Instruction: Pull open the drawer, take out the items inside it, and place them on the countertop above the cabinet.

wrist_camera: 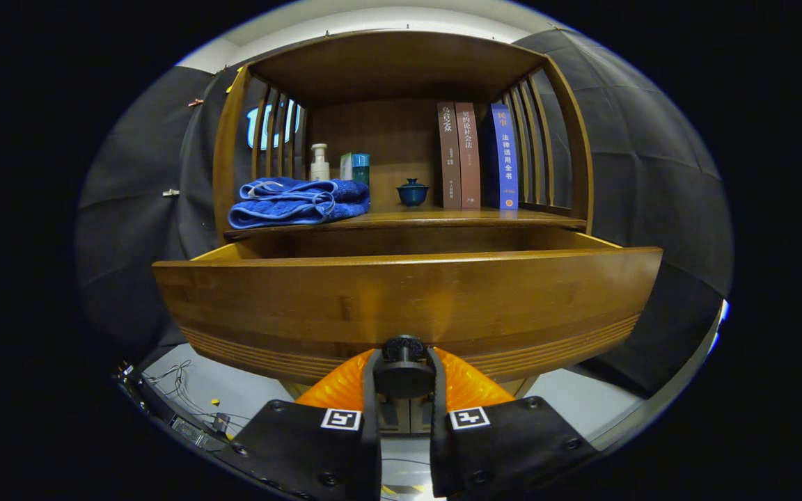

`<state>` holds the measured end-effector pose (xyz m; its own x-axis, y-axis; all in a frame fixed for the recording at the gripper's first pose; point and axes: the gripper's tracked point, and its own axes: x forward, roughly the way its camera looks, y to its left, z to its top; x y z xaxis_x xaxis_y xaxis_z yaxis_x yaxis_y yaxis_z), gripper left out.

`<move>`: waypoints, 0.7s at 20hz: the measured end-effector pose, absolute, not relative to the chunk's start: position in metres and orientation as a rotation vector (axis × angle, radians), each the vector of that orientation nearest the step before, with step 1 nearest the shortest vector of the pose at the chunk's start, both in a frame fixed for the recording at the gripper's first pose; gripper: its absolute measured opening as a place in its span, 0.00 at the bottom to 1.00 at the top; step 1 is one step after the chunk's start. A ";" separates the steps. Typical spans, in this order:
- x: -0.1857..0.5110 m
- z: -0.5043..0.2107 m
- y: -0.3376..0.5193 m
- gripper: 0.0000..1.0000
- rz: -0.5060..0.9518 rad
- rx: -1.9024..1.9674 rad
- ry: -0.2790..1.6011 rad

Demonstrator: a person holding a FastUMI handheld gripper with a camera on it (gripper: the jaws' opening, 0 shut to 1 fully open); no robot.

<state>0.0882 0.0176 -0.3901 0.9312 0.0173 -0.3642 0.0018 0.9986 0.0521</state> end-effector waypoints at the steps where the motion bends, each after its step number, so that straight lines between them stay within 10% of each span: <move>1: 0.080 -0.390 0.017 0.32 0.007 0.053 0.377; 14: 0.044 -0.392 0.020 0.37 0.026 0.069 0.385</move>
